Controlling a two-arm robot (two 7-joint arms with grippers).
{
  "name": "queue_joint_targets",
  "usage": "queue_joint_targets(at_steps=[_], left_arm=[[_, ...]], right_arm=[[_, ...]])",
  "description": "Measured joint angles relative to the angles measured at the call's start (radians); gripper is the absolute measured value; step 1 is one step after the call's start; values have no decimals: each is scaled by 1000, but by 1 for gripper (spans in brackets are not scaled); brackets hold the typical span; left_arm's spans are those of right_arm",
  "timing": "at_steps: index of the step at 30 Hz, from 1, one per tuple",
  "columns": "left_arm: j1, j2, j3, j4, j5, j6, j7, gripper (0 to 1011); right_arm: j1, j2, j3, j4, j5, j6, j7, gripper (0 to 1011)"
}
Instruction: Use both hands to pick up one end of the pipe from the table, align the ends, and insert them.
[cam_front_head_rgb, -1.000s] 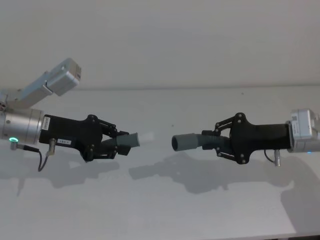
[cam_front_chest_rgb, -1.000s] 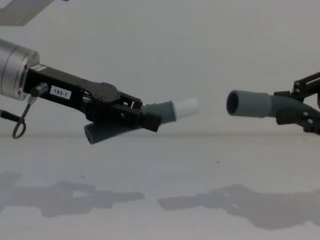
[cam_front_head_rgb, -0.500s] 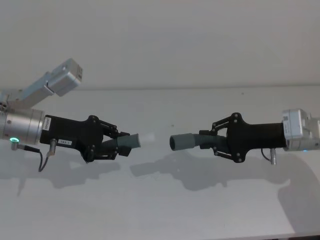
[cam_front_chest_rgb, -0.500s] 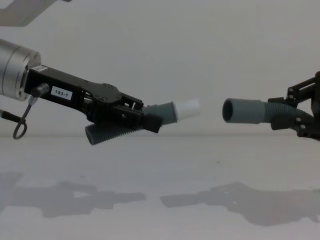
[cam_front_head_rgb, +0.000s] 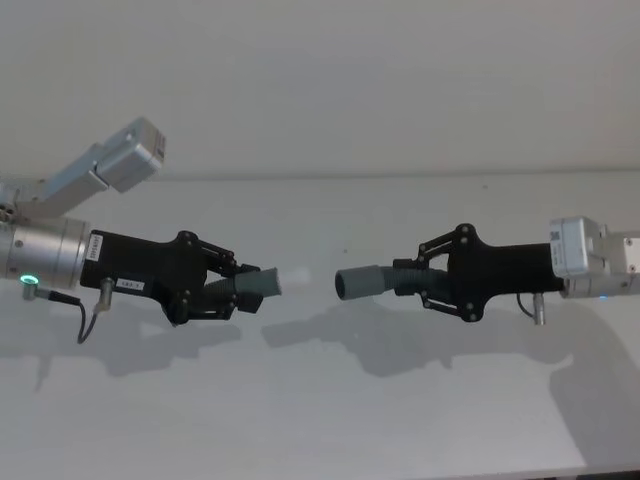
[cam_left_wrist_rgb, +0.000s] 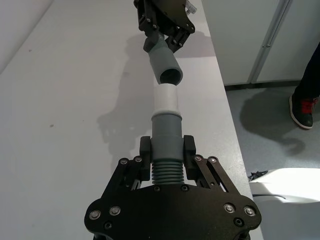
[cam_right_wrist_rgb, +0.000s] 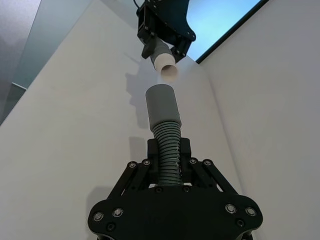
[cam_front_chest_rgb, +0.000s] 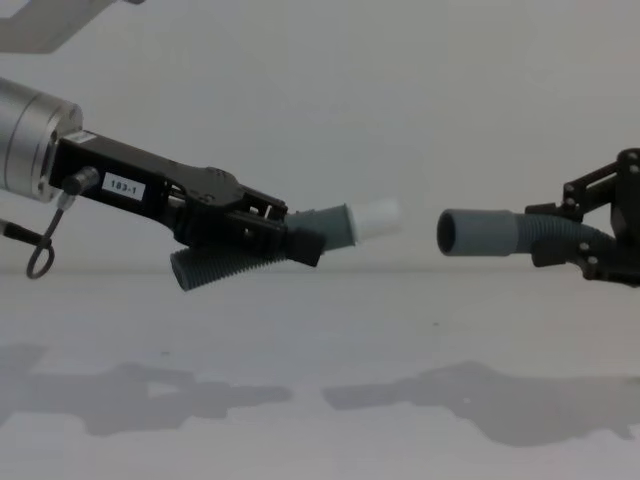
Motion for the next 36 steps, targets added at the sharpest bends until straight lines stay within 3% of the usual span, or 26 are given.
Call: queue_joint_targets(at_steps=[36], left_arm=[[0,0,0,0,0,0,0,343]], right_arm=[[38,-38,-35,49,-17,-17,-42,215]])
